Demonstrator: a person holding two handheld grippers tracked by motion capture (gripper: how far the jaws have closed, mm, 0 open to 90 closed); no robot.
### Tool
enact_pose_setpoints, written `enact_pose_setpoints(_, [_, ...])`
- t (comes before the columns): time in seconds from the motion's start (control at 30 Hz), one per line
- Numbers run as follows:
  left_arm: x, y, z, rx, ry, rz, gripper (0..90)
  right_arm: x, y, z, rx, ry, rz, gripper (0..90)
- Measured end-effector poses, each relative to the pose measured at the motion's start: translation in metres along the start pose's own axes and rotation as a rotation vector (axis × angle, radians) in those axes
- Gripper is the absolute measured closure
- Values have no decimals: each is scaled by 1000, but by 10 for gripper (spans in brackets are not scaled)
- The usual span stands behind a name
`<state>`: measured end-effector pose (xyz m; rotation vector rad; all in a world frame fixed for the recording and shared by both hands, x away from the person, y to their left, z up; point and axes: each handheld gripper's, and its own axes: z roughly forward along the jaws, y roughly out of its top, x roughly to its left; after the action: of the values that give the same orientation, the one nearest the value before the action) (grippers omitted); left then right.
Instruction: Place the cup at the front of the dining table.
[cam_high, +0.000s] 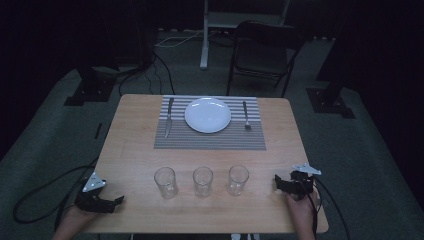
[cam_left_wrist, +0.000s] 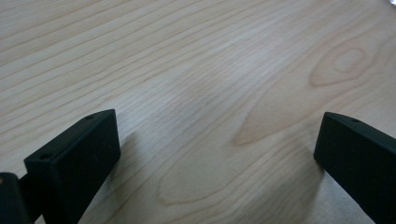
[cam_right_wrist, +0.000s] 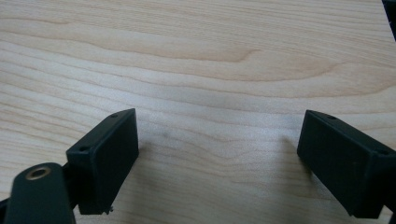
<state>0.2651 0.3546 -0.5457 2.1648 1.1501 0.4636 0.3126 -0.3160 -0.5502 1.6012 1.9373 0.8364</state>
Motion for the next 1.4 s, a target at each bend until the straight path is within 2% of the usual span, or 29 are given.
enact_pose_setpoints(0.03, [1,0,0,3,15,-16,8,0,0,0,0,0,0,123])
enact_pose_setpoints(0.07, [4,0,0,6,67,-72,7,0,0,0,0,0,0,122])
enact_pose_setpoints(0.13, [5,0,0,5,78,-87,8,0,0,0,0,0,0,122])
enact_pose_setpoints(0.43, [6,0,-1,16,64,-70,8,0,0,0,0,-1,-1,123])
enact_pose_setpoints(0.57, [5,0,-1,16,75,-80,8,0,0,0,0,-2,-1,124])
enact_pose_setpoints(0.83, [5,0,-3,11,61,-55,9,0,0,0,-1,-1,-1,124])
enact_pose_setpoints(0.97, [2,5,-1,4,43,-42,10,0,0,0,0,-1,-1,124])
enact_pose_setpoints(1.07, [1,9,-3,-28,16,-48,18,0,0,0,-1,-2,-1,124])
enact_pose_setpoints(1.17, [-1,10,-4,-38,0,-46,18,0,0,0,-1,-1,-1,124])
enact_pose_setpoints(1.3, [-7,14,-2,-24,-11,-21,18,0,0,0,-1,-1,-1,124])
enact_pose_setpoints(1.37, [-10,16,-2,-32,-9,-9,18,0,0,0,-1,-1,-1,124])
enact_pose_setpoints(1.4, [-12,18,-2,-36,-24,-4,18,0,0,0,-1,-1,-1,124])
